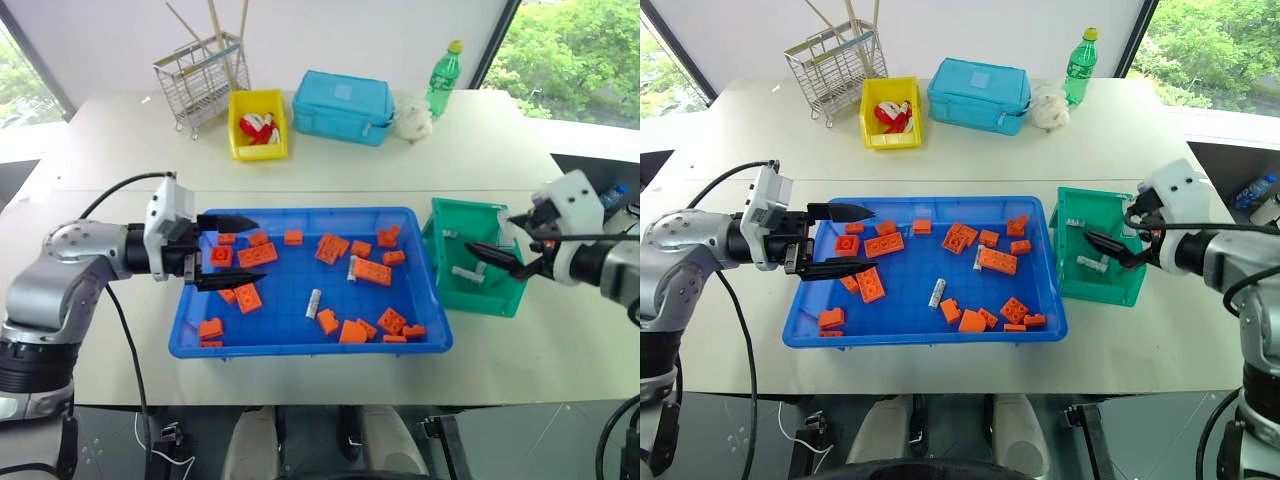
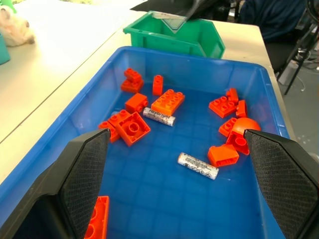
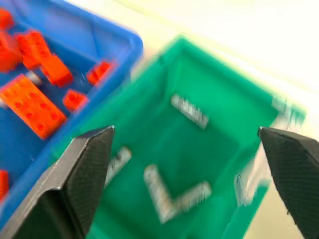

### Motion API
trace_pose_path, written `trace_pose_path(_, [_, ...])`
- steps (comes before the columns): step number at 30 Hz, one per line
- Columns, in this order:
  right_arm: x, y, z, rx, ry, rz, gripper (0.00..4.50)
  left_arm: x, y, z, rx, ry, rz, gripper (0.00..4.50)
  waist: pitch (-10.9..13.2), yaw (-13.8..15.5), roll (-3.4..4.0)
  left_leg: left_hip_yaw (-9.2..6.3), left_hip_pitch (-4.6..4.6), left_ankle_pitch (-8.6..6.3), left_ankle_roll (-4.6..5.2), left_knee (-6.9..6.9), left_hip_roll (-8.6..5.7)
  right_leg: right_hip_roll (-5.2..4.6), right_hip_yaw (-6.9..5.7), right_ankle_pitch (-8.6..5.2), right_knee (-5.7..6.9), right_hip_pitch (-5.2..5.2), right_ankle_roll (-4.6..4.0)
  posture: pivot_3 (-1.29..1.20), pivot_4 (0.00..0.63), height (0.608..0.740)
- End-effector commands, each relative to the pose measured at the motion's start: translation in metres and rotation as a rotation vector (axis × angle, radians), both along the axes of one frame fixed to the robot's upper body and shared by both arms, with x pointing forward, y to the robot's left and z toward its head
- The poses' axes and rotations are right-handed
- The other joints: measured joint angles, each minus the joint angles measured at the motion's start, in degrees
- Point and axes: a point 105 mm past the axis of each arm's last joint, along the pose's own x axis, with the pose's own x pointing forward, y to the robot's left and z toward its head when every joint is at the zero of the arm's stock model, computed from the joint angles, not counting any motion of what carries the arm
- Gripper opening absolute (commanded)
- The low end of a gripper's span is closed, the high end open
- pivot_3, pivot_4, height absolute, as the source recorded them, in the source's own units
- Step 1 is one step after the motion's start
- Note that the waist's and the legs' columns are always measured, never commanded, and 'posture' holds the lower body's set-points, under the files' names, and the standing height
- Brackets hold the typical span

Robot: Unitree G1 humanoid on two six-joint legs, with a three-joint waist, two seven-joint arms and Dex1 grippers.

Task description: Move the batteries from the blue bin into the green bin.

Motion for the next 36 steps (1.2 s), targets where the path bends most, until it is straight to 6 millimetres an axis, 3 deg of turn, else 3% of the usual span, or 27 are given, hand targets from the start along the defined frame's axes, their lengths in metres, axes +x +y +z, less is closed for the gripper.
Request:
trace_pose_path(1, [-0.001, 0.047, 0.015, 0.004, -0.039, 0.248, 4.44, -0.007, -0.006, 0.006, 0.018, -0.028, -0.039, 4.50, 0.0, -0.1, 0.00, -0.01, 0.00, 0.00, 0.00, 0.00, 0.00, 0.01, 0.00, 0.00, 0.00, 0.00, 0.00, 0.00, 0.150, 0.736])
trace_pose_path(6, [0.004, 0.111, 0.006, -0.005, -0.013, 0.533, 4.44, -0.015, -0.012, 0.006, 0.025, -0.023, -0.074, 4.50, 0.0, 0.2, -0.01, -0.04, -0.04, 0.00, 0.00, -0.02, 0.02, 0.02, -0.02, 0.00, 0.00, -0.01, 0.00, 0.00, 0.150, 0.736])
trace_pose_path(10, [0.007, 0.151, -0.007, -0.024, 0.013, 0.687, 4.44, -0.019, -0.013, 0.006, 0.039, -0.023, -0.090, 4.50, 0.0, 0.3, -0.02, -0.01, -0.07, 0.00, 0.01, 0.00, 0.00, -0.02, -0.02, 0.00, -0.01, -0.01, 0.01, 0.00, 0.150, 0.736])
trace_pose_path(15, [-0.003, 0.184, -0.053, -0.095, 0.144, 0.833, 4.44, -0.024, -0.012, 0.004, 0.042, -0.031, -0.076, 4.50, 0.0, 0.4, -0.01, -0.01, -0.07, 0.00, 0.01, 0.01, 0.00, -0.03, -0.04, 0.00, 0.00, -0.01, 0.01, 0.00, 0.150, 0.736])
trace_pose_path(19, [-0.011, 0.194, -0.077, -0.103, 0.210, 0.849, 4.44, -0.032, -0.010, -0.001, 0.045, -0.021, -0.064, 4.50, 0.0, 0.4, -0.02, 0.01, -0.08, 0.00, 0.01, 0.01, 0.01, -0.04, -0.04, 0.07, 0.00, -0.02, 0.14, 0.00, 0.150, 0.736])
trace_pose_path(35, [-0.007, 0.195, -0.119, -0.179, 0.263, 0.803, 4.44, -0.029, -0.005, 0.004, 0.048, -0.025, -0.047, 4.50, 0.0, 0.3, -0.02, 0.01, -0.05, 0.00, 0.00, 0.06, 0.00, -0.04, -0.07, 0.00, 0.03, 0.01, 0.01, 0.00, 0.150, 0.736])
trace_pose_path(36, [-0.005, 0.196, -0.120, -0.179, 0.257, 0.798, 4.21, -0.028, -0.004, 0.004, 0.048, -0.025, -0.046, 4.50, 0.0, 0.3, -0.03, 0.00, -0.05, 0.00, 0.00, 0.06, 0.00, -0.04, -0.07, 0.00, 0.03, 0.01, 0.01, 0.00, 0.150, 0.736])
